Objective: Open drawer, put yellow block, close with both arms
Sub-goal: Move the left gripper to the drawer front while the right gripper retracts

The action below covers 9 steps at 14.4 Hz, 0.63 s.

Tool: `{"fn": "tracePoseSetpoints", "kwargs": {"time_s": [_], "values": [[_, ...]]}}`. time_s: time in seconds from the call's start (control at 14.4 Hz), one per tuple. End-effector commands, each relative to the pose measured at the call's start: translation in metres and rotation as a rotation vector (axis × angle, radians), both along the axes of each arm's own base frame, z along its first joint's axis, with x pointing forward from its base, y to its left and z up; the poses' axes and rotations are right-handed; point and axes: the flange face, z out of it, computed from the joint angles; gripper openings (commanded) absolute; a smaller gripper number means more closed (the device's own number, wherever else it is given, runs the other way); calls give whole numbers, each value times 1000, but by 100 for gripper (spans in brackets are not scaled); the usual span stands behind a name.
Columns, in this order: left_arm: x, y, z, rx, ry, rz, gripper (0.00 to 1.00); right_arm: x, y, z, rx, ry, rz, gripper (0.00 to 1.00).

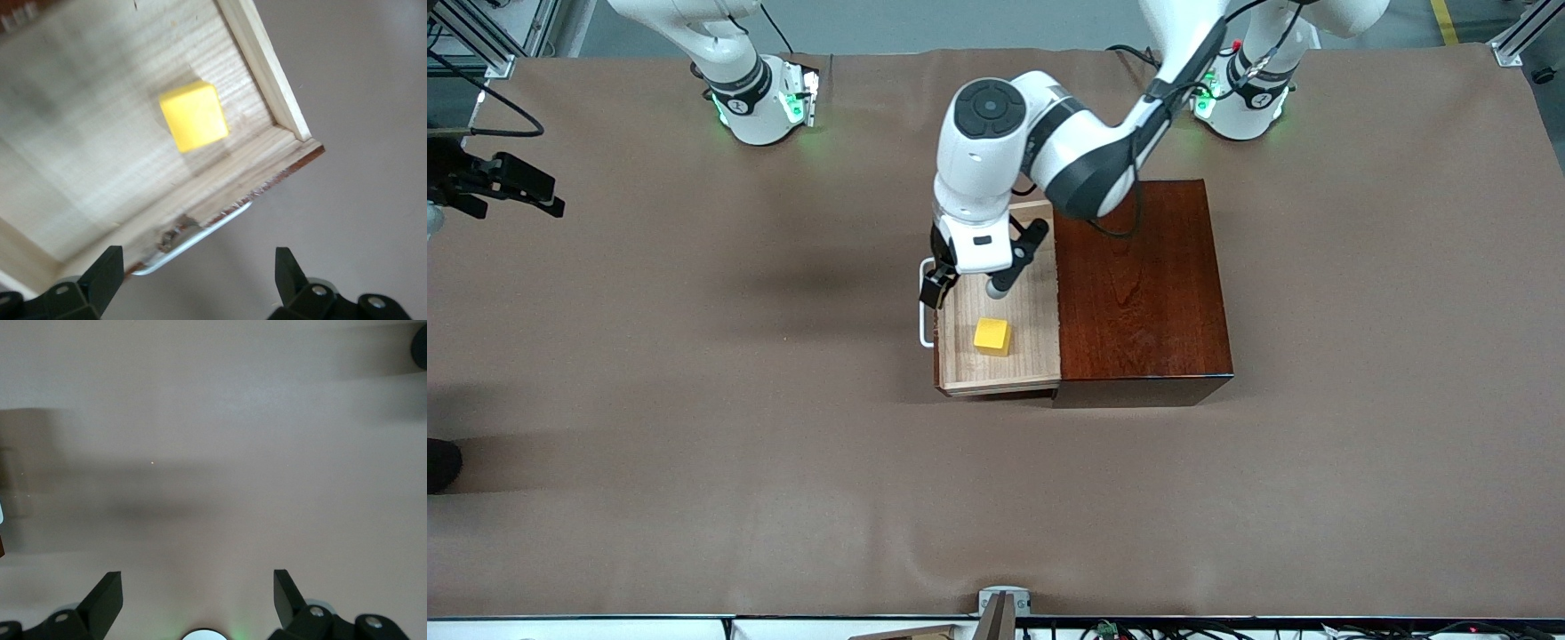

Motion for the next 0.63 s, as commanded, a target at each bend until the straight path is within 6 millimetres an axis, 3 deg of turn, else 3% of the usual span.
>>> {"fn": "tracePoseSetpoints", "kwargs": {"time_s": [0.0,0.14,0.28,0.56], "values": [[-18,-43,-23,-2,-101,155,100,9,-6,-5,-21,-17,-6,100],[-36,-60,-37,-21,-114,303,100,13,-1,-9,-23,-10,4,100],[-39,-67,-40,-78,-105,395,100,13,-1,-9,-20,-11,4,100],[-60,-89,-62,-146,-50,369,100,13,-1,-10,-18,-8,4,100]]}}
